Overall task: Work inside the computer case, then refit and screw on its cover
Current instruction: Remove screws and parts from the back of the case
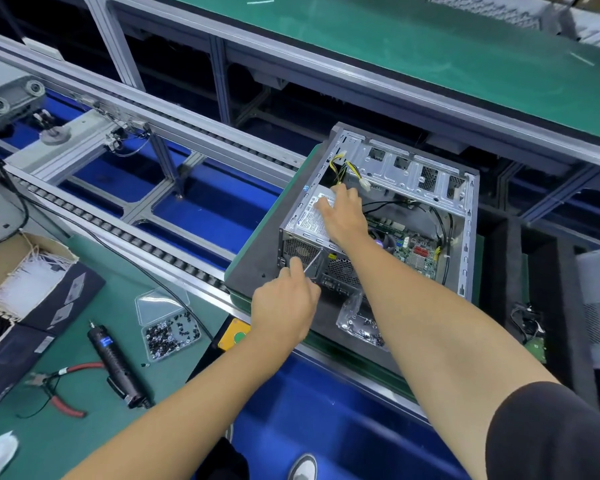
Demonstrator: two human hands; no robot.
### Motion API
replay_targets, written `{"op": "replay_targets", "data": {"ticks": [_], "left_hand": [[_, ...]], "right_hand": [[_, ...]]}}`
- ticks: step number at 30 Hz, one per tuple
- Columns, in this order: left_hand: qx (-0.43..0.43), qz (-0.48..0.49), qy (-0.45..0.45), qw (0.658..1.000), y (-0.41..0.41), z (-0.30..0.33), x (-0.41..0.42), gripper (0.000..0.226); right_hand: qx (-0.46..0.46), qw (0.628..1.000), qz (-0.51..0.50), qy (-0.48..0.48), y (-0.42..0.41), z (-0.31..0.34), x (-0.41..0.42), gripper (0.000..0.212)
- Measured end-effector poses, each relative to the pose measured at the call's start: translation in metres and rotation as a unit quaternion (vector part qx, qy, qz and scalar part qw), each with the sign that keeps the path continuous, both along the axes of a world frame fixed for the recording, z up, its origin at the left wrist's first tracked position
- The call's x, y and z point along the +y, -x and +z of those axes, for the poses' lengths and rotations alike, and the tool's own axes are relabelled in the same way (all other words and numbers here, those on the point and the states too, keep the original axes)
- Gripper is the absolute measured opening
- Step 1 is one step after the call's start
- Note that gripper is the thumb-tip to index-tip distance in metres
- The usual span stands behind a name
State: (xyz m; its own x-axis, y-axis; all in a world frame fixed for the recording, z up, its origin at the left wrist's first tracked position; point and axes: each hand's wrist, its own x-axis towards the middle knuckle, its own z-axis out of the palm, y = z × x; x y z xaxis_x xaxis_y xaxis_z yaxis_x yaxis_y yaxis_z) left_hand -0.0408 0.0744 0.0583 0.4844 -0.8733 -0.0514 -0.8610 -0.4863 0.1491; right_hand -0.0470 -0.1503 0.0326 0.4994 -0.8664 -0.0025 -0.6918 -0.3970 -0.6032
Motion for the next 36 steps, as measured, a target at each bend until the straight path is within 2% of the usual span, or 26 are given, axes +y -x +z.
{"op": "replay_targets", "data": {"ticks": [1, 2, 3, 4, 6, 7, 8, 9, 10, 12, 15, 18, 20, 22, 23, 24, 26, 27, 28, 29, 30, 32, 33, 34, 35, 36], "left_hand": [[0.069, 0.026, 0.025, 0.997, -0.003, -0.004, -0.004, 0.008], [0.172, 0.048, 0.043, 0.983, -0.008, -0.007, -0.006, 0.013], [0.293, 0.065, 0.054, 0.952, -0.013, -0.006, -0.007, 0.018], [0.418, 0.078, 0.072, 0.902, -0.017, -0.007, -0.005, 0.021], [0.617, 0.12, 0.108, 0.771, -0.022, -0.009, 0.001, 0.021], [0.674, 0.137, 0.118, 0.716, -0.022, -0.011, 0.004, 0.021], [0.709, 0.144, 0.121, 0.679, -0.022, -0.013, 0.006, 0.022], [0.729, 0.141, 0.115, 0.659, -0.02, -0.015, 0.008, 0.023], [0.734, 0.131, 0.107, 0.658, -0.018, -0.017, 0.008, 0.024], [0.706, 0.109, 0.096, 0.693, -0.016, -0.015, 0.008, 0.024], [0.592, 0.099, 0.095, 0.794, -0.013, -0.008, 0.0, 0.025], [0.346, 0.069, 0.068, 0.933, -0.009, -0.004, -0.005, 0.023], [0.17, 0.038, 0.022, 0.984, -0.003, -0.004, -0.001, 0.018], [0.041, 0.013, 0.0, 0.999, 0.003, -0.005, 0.003, 0.036], [0.015, 0.002, 0.005, 1.0, 0.005, -0.007, 0.003, 0.041], [0.012, -0.004, 0.018, 1.0, 0.007, -0.007, 0.003, 0.036], [0.069, -0.002, 0.04, 0.997, 0.008, -0.008, 0.001, 0.017], [0.153, 0.015, 0.054, 0.987, 0.005, -0.01, -0.001, 0.016], [0.278, 0.045, 0.081, 0.956, 0.003, -0.011, -0.004, 0.014], [0.423, 0.089, 0.116, 0.894, 0.001, -0.013, -0.004, 0.011], [0.553, 0.128, 0.147, 0.81, -0.002, -0.015, -0.004, 0.013], [0.707, 0.175, 0.18, 0.661, -0.004, -0.019, 0.002, 0.022], [0.746, 0.185, 0.188, 0.612, -0.005, -0.022, 0.005, 0.025], [0.766, 0.187, 0.188, 0.586, -0.004, -0.025, 0.007, 0.026], [0.769, 0.184, 0.181, 0.585, -0.004, -0.026, 0.008, 0.025], [0.756, 0.18, 0.174, 0.605, -0.004, -0.026, 0.007, 0.023]], "right_hand": [[0.0, 1.0, 0.002, 0.0, 0.0, 0.0, 0.0, 0.053], [-0.001, 1.0, 0.003, 0.0, 0.001, -0.001, -0.001, 0.052], [-0.001, 1.0, 0.005, 0.0, 0.001, -0.001, -0.001, 0.052], [-0.002, 1.0, 0.006, 0.0, 0.001, -0.002, -0.001, 0.051], [-0.003, 1.0, 0.007, -0.001, 0.001, -0.003, -0.002, 0.052], [-0.003, 1.0, 0.007, -0.001, 0.001, -0.003, -0.002, 0.052], [-0.004, 1.0, 0.007, -0.001, 0.001, -0.003, -0.003, 0.052], [-0.005, 1.0, 0.008, -0.001, 0.001, -0.004, -0.003, 0.052], [-0.006, 1.0, 0.008, 0.0, 0.001, -0.004, -0.003, 0.052], [-0.007, 1.0, 0.009, 0.002, 0.0, -0.006, -0.004, 0.052], [-0.007, 1.0, 0.007, 0.0, -0.001, -0.007, -0.005, 0.053], [-0.005, 1.0, 0.006, 0.002, -0.003, -0.008, -0.006, 0.053], [-0.005, 1.0, 0.005, 0.002, -0.003, -0.009, -0.006, 0.053], [-0.003, 1.0, 0.006, 0.001, -0.003, -0.009, -0.007, 0.053], [-0.001, 1.0, 0.007, 0.001, -0.002, -0.009, -0.008, 0.053], [0.001, 1.0, 0.009, 0.002, -0.002, -0.009, -0.008, 0.052], [0.0, 1.0, 0.008, 0.001, -0.002, -0.008, -0.009, 0.049], [-0.001, 1.0, 0.007, 0.001, -0.002, -0.008, -0.01, 0.049], [0.0, 1.0, 0.006, 0.001, -0.002, -0.008, -0.01, 0.049], [0.002, 1.0, 0.006, 0.001, -0.001, -0.008, -0.009, 0.049], [0.002, 1.0, 0.007, 0.002, -0.001, -0.008, -0.009, 0.049], [0.002, 1.0, 0.009, 0.002, -0.001, -0.008, -0.008, 0.049], [0.001, 1.0, 0.009, 0.002, -0.001, -0.007, -0.008, 0.049], [0.001, 1.0, 0.009, 0.001, -0.001, -0.007, -0.008, 0.049], [0.001, 1.0, 0.008, 0.0, -0.001, -0.006, -0.008, 0.049], [0.001, 1.0, 0.008, -0.001, -0.001, -0.006, -0.008, 0.049]]}}
